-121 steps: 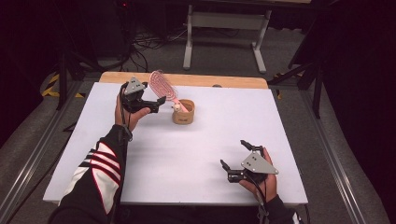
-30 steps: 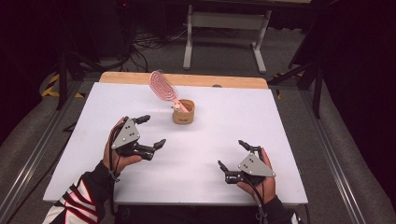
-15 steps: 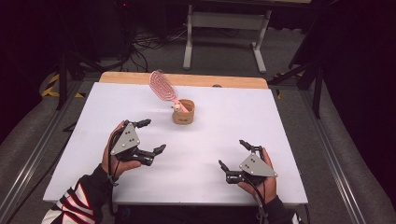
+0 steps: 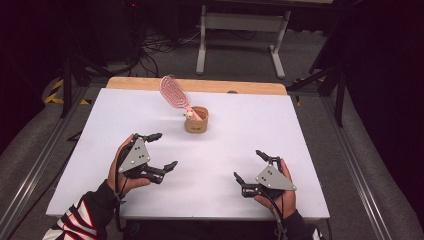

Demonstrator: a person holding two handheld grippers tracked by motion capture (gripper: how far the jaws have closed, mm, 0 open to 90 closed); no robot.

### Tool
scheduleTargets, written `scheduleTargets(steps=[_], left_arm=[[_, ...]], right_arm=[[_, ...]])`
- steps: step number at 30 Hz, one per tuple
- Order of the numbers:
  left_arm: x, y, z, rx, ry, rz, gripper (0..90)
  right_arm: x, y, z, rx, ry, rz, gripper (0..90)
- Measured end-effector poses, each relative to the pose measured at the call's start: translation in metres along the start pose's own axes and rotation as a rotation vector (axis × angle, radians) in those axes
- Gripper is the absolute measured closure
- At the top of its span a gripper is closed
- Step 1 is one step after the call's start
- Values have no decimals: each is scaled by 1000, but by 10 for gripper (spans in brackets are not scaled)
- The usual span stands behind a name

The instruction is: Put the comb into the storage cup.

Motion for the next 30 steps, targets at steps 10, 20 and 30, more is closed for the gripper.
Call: scheduleTargets(steps=[10, 20, 30], left_arm=[[7, -4, -7, -24, 26, -5, 71], [9, -12, -15, -40, 18, 8, 71], [6, -23, -29, -66, 19, 43, 71]], right_arm=[[-1, 0, 0, 1, -1, -1, 66], [0, -1, 1, 6, -1, -8, 61], [-1, -1, 1, 6, -3, -4, 61]])
Point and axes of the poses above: each handheld gripper's, and its own axes: y roughly forward along the jaws, z roughly out of its top, x roughly to its right, the point moved 7 cm from there along y, roughly forward along the jaws, and after that the axes turned 1 degree about x, right-handed, at the moved point
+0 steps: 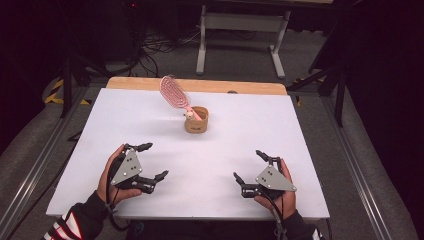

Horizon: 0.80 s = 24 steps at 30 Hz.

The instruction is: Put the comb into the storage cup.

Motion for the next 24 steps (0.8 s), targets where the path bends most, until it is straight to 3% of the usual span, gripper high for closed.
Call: scheduleTargets(steps=[24], left_arm=[[-14, -24, -33, -44, -47, 50, 71]], right_arm=[[-1, 0, 0, -4, -4, 4, 61]])
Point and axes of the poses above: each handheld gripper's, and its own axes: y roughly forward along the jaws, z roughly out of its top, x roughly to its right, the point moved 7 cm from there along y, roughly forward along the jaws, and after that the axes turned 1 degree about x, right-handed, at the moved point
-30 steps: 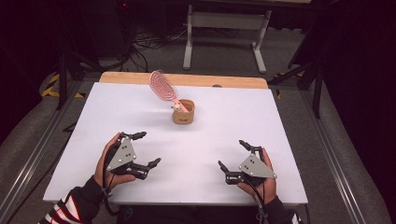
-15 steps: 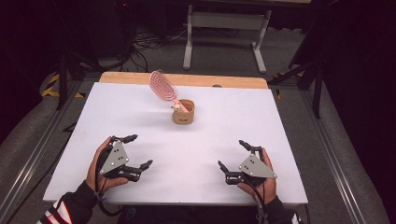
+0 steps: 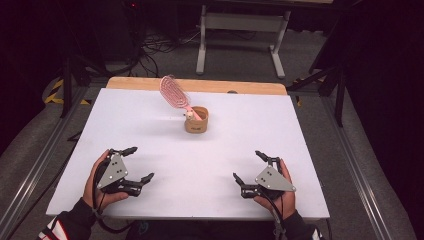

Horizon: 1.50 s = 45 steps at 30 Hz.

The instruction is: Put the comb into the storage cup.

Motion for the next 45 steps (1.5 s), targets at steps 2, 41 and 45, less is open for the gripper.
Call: scheduleTargets(steps=[2, 41, 45], left_arm=[[-1, -2, -4, -11, -9, 7, 71], [-6, -10, -31, -19, -112, 24, 66], [-4, -9, -31, -17, -112, 16, 66]], right_arm=[[0, 0, 0, 1, 2, 0, 61], [1, -2, -7, -25, 4, 1, 56], [2, -5, -4, -18, 4, -10, 56]])
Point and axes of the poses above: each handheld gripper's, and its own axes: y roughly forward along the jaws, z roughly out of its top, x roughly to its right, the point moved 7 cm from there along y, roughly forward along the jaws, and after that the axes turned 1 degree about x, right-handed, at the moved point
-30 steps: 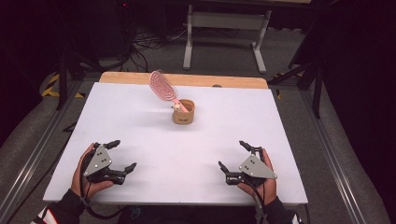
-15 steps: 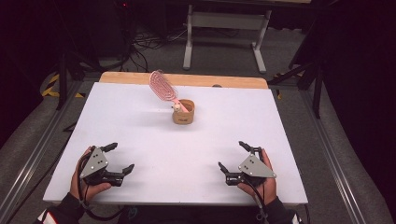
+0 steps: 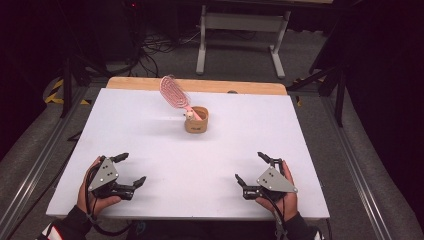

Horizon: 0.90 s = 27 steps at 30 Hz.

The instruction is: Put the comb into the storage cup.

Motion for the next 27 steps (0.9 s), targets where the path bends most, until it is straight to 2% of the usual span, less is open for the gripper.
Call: scheduleTargets(steps=[4, 9, 12, 15, 27], left_arm=[[1, 0, -1, -8, 9, 0, 65], [0, 0, -1, -1, -9, -7, 65], [1, 1, -1, -13, 7, -4, 65], [2, 2, -1, -15, 7, -8, 65], [5, 3, 0, -9, 9, -12, 65]], right_arm=[[-1, 2, 0, -4, -4, 3, 56], [-2, 4, -3, -13, -2, 12, 56], [-2, 4, -3, -14, -7, 13, 57], [-3, 6, -4, -36, -13, 3, 60], [-3, 7, -4, -38, -4, 9, 61]])
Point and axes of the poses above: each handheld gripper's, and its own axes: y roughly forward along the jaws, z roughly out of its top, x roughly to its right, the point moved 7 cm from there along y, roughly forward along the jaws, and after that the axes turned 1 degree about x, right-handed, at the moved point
